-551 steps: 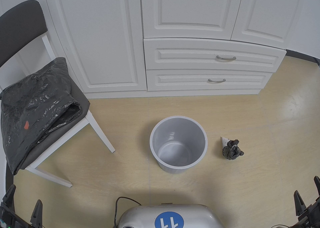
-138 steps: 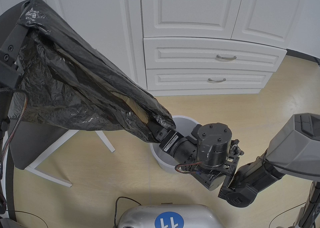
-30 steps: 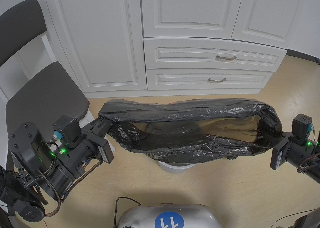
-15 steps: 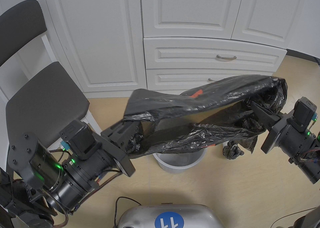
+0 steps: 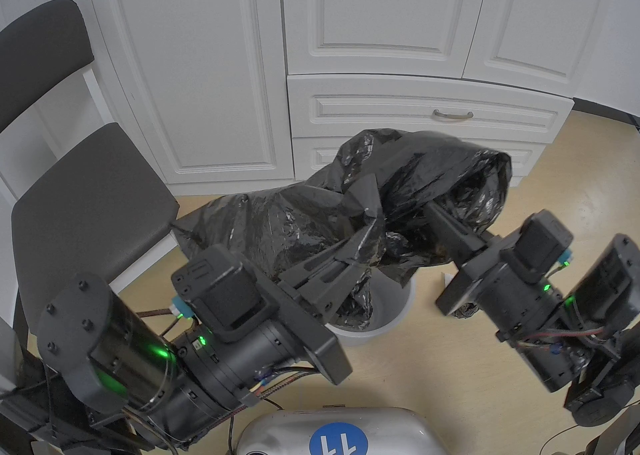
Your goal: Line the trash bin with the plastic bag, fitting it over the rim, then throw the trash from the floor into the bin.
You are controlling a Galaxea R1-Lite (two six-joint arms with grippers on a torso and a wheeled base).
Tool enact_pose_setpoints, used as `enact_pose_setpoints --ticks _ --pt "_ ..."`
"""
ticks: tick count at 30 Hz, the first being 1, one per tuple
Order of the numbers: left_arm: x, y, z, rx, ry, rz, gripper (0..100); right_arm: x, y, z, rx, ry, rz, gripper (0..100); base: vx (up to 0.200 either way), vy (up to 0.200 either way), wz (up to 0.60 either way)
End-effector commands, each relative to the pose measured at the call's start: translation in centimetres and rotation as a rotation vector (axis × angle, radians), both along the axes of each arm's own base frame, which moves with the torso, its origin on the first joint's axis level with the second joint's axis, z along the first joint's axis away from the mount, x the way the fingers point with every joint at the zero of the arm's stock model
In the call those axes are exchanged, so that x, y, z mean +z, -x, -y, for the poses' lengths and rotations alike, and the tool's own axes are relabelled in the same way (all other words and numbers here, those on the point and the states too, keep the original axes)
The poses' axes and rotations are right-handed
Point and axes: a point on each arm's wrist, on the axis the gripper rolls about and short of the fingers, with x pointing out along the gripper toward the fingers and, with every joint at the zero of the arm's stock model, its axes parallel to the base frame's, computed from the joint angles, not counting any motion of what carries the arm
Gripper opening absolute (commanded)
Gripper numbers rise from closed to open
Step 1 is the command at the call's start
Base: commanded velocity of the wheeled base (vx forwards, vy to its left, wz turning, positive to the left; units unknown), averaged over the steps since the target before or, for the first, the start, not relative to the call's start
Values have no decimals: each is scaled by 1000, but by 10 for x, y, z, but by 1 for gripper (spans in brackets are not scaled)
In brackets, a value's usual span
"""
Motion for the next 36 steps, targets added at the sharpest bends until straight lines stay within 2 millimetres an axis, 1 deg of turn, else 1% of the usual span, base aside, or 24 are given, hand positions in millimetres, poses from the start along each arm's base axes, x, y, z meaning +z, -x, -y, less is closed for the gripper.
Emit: enact_pose_setpoints --ticks 1,2,3,4,5,8,9,10,12,14,16,21,22,23,24,26,27,28,30,34,35,36 --pt "-15 -8 12 -10 -16 -61 0 -33 -13 -24 22 72 -70 0 0 0 0" --pt "-15 -9 11 -6 -16 -65 0 -33 -13 -24 22 72 -70 0 0 0 0" --pt "-17 -17 9 25 -19 -68 0 -31 -11 -24 27 64 -65 0 0 0 0" --pt "-18 -19 9 31 -21 -68 0 -29 -11 -24 29 60 -62 0 0 0 0" --pt "-19 -26 6 56 -22 -69 0 -26 -7 -24 41 47 -58 0 0 0 0" --pt "-19 -35 0 95 -18 -70 0 -20 -1 -24 61 17 -52 0 0 0 0" --pt "-19 -36 0 97 -18 -70 0 -20 -1 -24 61 17 -52 0 0 0 0" --pt "-18 -40 -3 115 -16 -70 0 -14 2 -20 61 -1 -37 0 0 0 0" --pt "-17 -43 -4 127 -11 -66 0 -10 3 -16 55 -2 -39 0 0 0 0" --pt "-17 -46 -4 134 -8 -66 0 -5 7 -11 59 2 -45 0 0 0 0" --pt "-19 -47 -3 135 -13 -70 0 -4 8 -10 66 4 -69 0 0 0 0" --pt "-23 -51 2 133 -19 -77 0 -9 2 -11 84 -15 -127 0 0 0 0" --pt "-25 -55 6 140 -17 -79 0 -16 -10 -12 95 -20 -165 0 0 0 0" --pt "-25 -56 7 141 -16 -78 0 -17 -11 -12 94 -21 -169 0 0 0 0" --pt "-25 -58 9 150 -12 -80 0 -21 -21 -10 83 -21 -186 0 0 0 0" --pt "-27 -60 11 152 -14 -85 0 -25 -29 -8 60 -18 -197 0 0 0 0" --pt "-27 -60 11 152 -14 -85 0 -25 -29 -8 60 -18 -197 0 0 0 0" --pt "-31 -63 14 150 -14 -98 0 -25 -34 -3 39 -18 -198 0 0 0 0" --pt "-34 -64 19 144 -9 -112 0 -22 -36 3 19 -25 -188 0 0 0 0" --pt "-34 -67 23 144 1 -114 0 -4 -32 18 -9 -35 -167 0 0 0 0" --pt "-34 -67 23 144 1 -114 0 -4 -32 18 -9 -35 -167 0 0 0 0" --pt "-32 -67 22 151 10 -110 0 7 -24 26 -10 -27 -176 0 0 0 0"
